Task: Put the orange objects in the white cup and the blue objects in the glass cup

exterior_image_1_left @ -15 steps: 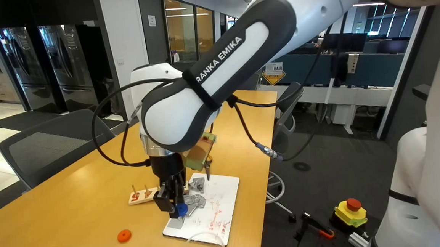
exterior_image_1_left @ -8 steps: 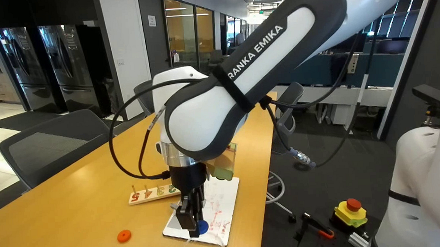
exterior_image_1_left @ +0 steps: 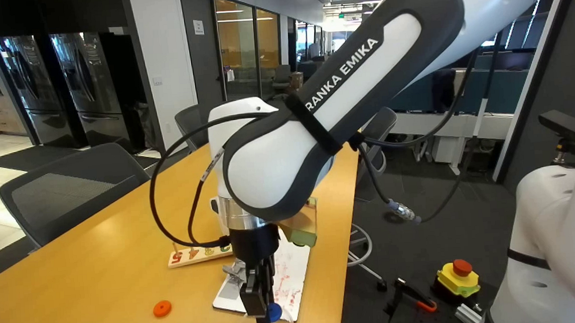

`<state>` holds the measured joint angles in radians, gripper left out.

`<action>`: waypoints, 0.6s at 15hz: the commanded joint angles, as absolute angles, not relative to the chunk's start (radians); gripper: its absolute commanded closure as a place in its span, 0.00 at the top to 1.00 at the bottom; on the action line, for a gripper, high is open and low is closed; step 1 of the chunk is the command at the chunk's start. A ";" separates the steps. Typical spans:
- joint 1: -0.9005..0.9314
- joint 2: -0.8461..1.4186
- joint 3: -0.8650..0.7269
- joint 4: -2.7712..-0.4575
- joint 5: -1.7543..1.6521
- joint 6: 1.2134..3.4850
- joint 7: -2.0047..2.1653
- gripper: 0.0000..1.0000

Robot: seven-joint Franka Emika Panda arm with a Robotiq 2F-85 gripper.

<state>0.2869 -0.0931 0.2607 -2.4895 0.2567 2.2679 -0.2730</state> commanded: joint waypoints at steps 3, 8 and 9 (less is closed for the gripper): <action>0.312 -0.119 0.266 -2.531 0.321 2.346 -0.289 0.21; 0.316 -0.112 0.265 -2.544 0.314 2.413 -0.277 0.69; 0.315 -0.113 0.265 -2.546 0.307 2.419 -0.272 0.75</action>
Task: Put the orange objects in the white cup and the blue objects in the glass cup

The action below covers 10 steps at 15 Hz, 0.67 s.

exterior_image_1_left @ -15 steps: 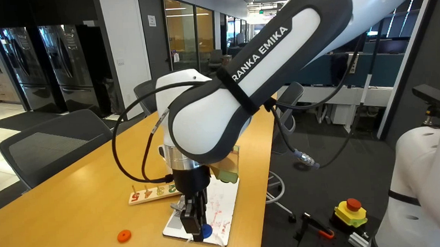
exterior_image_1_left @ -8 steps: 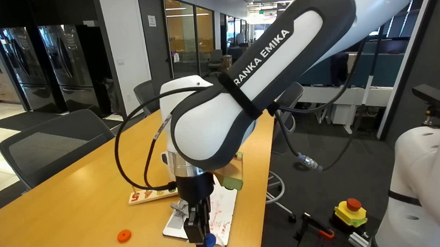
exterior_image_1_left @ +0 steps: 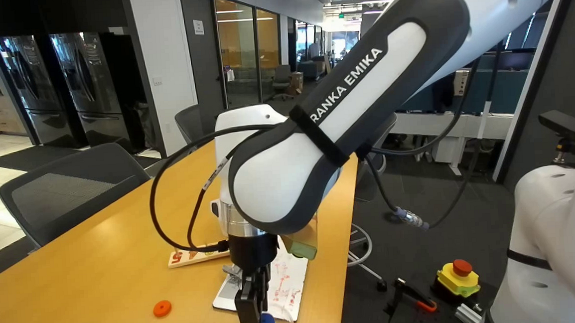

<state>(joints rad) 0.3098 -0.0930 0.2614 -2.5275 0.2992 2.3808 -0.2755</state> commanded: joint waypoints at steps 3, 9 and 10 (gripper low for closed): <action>0.313 -0.118 0.267 -2.538 0.283 2.418 -0.252 0.98; 0.311 -0.069 0.296 -2.459 0.106 2.479 -0.121 1.00; 0.312 -0.055 0.303 -2.443 0.066 2.486 -0.094 1.00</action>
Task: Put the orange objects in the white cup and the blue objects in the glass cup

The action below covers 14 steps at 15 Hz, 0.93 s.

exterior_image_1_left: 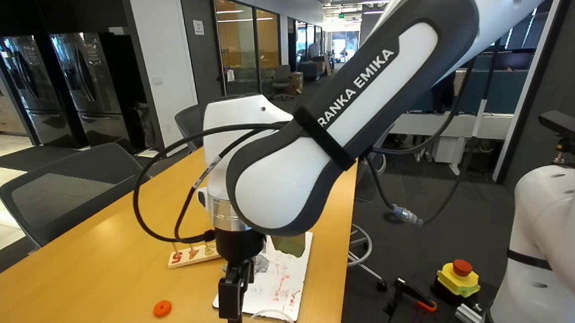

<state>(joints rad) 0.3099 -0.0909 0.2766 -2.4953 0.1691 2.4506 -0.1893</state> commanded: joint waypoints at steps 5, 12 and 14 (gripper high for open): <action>0.314 0.102 0.324 -2.339 -0.161 2.538 0.062 1.00; 0.343 0.339 0.256 -2.217 -0.280 2.566 0.164 1.00; 0.344 0.378 0.250 -2.197 -0.252 2.567 0.143 1.00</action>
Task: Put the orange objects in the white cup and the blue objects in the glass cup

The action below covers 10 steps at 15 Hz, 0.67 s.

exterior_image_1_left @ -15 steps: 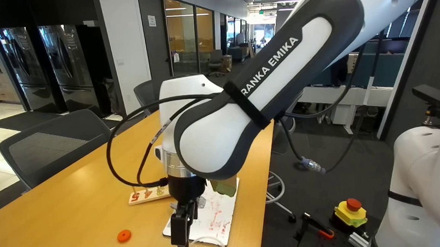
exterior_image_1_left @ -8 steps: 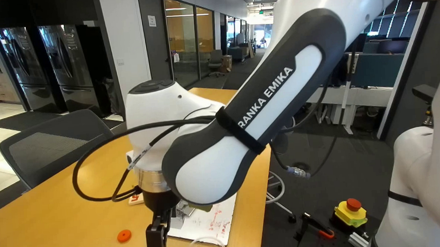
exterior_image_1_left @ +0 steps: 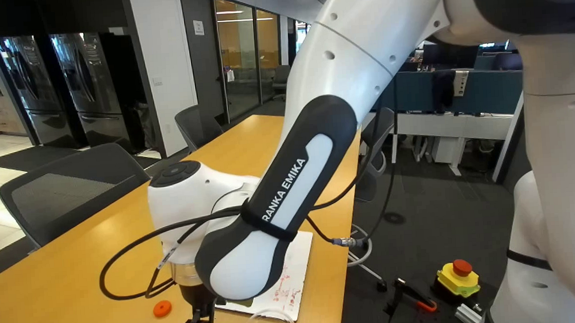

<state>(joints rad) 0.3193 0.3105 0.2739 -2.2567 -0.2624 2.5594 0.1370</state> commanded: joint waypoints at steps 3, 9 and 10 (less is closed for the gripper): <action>0.347 0.426 0.247 -2.169 -0.230 2.567 0.133 1.00; 0.347 0.458 0.249 -2.152 -0.187 2.577 0.123 1.00; 0.346 0.459 0.249 -2.153 -0.181 2.577 0.122 1.00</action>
<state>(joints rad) 0.3317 0.4454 0.2592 -2.1762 -0.2130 2.5624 0.1355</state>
